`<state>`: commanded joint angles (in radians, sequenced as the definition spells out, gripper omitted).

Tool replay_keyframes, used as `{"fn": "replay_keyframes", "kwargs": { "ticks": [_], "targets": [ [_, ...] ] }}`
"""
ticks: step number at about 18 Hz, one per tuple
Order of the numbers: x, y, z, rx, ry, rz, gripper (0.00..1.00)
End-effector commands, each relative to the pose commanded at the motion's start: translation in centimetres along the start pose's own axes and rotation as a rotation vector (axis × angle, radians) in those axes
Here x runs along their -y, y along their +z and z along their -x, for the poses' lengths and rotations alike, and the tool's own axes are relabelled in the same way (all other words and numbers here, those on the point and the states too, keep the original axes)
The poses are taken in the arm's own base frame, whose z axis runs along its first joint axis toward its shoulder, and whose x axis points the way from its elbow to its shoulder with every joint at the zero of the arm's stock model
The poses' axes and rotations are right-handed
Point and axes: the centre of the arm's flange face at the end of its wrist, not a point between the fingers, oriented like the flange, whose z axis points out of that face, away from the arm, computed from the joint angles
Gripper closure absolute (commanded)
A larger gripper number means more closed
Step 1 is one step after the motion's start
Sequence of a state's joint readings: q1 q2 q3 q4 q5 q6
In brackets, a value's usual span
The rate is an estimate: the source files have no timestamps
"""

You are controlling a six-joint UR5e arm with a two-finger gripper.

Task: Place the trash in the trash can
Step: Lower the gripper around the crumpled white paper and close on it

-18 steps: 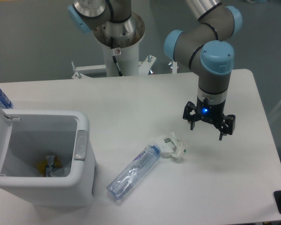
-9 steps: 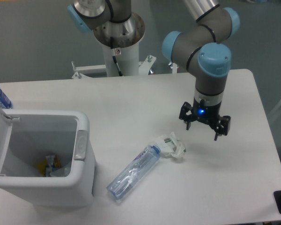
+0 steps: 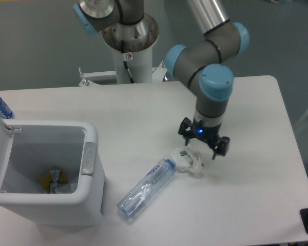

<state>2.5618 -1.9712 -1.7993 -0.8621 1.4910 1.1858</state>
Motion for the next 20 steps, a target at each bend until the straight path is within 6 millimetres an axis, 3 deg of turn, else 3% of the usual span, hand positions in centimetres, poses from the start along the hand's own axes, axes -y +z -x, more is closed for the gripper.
{"fn": "replay_keyframes", "kwargs": {
  "ticks": [20],
  "targets": [
    [-0.16,0.62,-0.39,-0.017,-0.002,0.012,0.00]
  ]
}}
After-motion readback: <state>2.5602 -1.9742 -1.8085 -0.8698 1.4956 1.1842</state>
